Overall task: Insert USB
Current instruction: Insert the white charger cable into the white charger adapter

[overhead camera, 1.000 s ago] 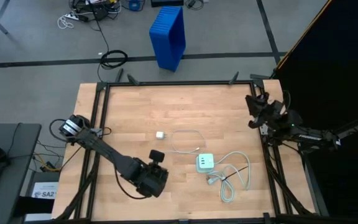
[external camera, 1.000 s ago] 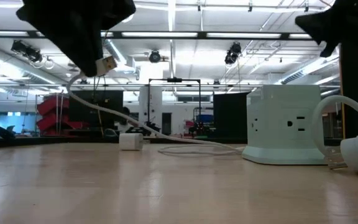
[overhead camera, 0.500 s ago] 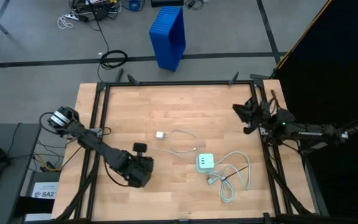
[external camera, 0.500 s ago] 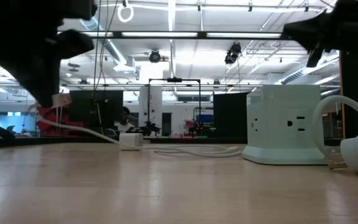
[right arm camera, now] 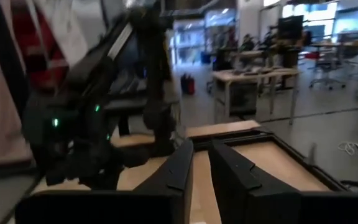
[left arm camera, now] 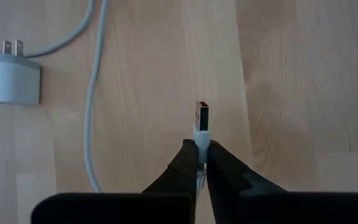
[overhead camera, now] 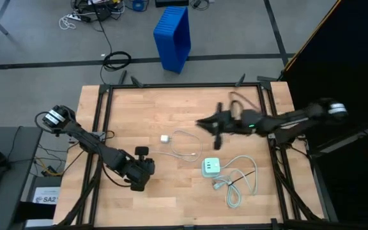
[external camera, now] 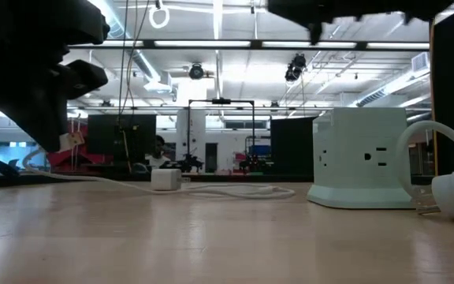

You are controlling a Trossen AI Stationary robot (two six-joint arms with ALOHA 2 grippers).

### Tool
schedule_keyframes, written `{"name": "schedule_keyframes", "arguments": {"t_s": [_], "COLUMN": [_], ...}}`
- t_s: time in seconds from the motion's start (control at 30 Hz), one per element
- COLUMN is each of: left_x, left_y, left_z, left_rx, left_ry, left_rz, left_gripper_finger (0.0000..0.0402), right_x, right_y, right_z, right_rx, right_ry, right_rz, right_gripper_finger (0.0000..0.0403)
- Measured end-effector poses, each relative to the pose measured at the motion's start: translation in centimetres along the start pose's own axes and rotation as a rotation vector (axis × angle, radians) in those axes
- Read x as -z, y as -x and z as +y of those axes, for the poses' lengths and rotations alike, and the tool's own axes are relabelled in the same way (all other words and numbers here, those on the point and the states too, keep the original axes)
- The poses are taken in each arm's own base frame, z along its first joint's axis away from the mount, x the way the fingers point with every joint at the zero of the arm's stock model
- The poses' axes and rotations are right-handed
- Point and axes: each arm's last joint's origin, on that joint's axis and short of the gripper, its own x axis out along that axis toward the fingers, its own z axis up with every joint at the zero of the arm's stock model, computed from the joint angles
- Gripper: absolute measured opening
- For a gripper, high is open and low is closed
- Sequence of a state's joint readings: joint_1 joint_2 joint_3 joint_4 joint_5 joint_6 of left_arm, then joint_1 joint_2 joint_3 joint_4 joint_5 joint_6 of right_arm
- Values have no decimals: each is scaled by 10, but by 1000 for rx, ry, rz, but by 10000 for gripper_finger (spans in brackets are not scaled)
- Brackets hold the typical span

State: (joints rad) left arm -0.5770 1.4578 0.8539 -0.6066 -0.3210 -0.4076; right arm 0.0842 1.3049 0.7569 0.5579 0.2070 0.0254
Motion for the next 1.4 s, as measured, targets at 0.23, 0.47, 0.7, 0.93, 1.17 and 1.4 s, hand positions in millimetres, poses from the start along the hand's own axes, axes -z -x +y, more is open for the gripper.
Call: {"name": "schedule_keyframes", "arguments": {"t_s": [0.23, 0.47, 0.7, 0.93, 1.17, 1.4], "left_x": [-2, -13, -43, -53, -62, -62], "left_y": [0, 0, 10, 14, 16, 15], "left_z": [0, 4, 18, 26, 25, 25], "left_rx": [-2, -78, -96, -103, -57, -54], "left_ry": [-6, 38, 98, 122, 89, 88], "left_rz": [-21, -132, -240, -262, -333, -329], "left_gripper_finger": [1, 1, 0, 0, 0, 0], "right_x": [34, 78, 106, 107, 104, 104], "right_y": [-55, -72, -78, -72, -84, -88], "right_z": [19, 23, 46, 71, 86, 89], "right_rx": [-21, -27, -186, -138, -131, -133], "right_ry": [103, 50, 79, 66, 31, 34], "right_rz": [130, 227, 236, 219, 295, 299], "right_gripper_finger": [39, 29, 58, 154, 203, 188]}}
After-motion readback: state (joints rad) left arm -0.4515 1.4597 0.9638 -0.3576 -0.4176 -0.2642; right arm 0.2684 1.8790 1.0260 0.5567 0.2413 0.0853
